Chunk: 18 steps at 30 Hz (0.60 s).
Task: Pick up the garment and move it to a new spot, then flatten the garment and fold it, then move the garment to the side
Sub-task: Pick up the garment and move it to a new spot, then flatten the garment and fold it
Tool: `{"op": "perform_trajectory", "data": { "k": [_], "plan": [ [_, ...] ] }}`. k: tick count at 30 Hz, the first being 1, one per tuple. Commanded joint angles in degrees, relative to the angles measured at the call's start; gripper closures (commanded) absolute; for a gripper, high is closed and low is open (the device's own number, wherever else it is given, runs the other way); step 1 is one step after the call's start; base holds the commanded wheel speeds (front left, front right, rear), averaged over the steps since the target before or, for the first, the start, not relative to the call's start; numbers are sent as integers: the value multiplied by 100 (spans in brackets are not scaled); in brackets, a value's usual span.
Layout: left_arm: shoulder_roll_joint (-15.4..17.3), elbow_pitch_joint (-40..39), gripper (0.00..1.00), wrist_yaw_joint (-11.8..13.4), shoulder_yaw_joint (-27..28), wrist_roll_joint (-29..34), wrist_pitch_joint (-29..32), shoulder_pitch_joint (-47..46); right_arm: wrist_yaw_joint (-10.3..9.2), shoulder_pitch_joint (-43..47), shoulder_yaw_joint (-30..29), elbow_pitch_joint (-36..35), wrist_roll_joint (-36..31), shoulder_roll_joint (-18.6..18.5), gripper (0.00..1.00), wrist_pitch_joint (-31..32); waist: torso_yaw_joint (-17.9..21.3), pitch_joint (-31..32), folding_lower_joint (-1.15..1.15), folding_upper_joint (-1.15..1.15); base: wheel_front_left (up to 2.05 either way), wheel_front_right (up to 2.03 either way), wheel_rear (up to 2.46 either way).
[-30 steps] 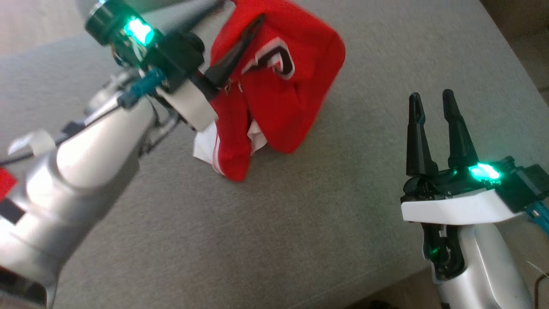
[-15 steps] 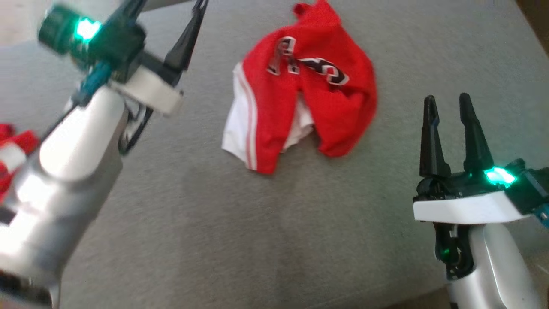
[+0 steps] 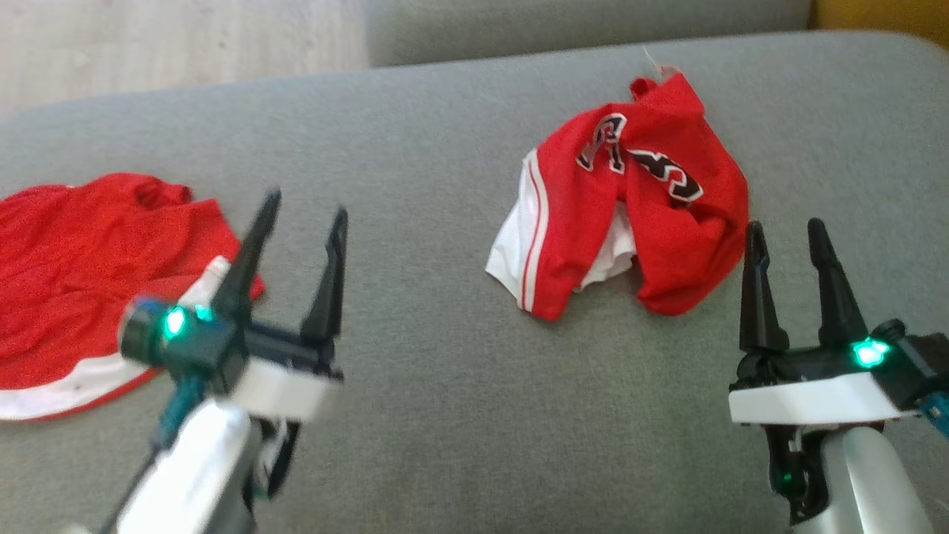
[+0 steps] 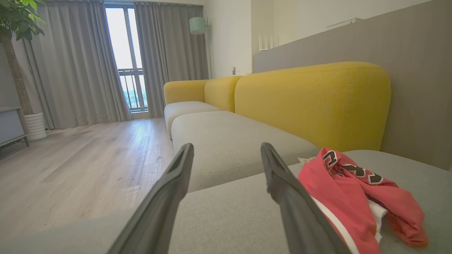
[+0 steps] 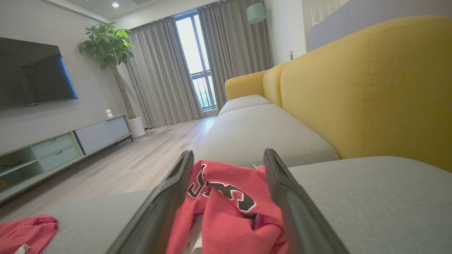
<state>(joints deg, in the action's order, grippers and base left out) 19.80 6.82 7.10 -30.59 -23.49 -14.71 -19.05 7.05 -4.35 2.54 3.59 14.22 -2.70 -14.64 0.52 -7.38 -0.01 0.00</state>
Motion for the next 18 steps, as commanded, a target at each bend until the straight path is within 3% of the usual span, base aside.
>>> {"op": "perform_trajectory", "data": {
  "k": [1,6,18],
  "plan": [
    [41,-258,0,46,344,93,-28,-88,44,-44,114,-148,-48,-18,0,-36,-123,154,1,0,0,0,0],
    [-300,-482,0,72,660,426,-29,541,44,18,96,-116,-108,-18,0,-36,-150,233,1,0,0,0,0],
    [-804,-483,0,-396,1269,913,-29,923,44,52,183,-171,-82,-18,0,-36,-179,212,1,0,0,0,0]
  ]
}}
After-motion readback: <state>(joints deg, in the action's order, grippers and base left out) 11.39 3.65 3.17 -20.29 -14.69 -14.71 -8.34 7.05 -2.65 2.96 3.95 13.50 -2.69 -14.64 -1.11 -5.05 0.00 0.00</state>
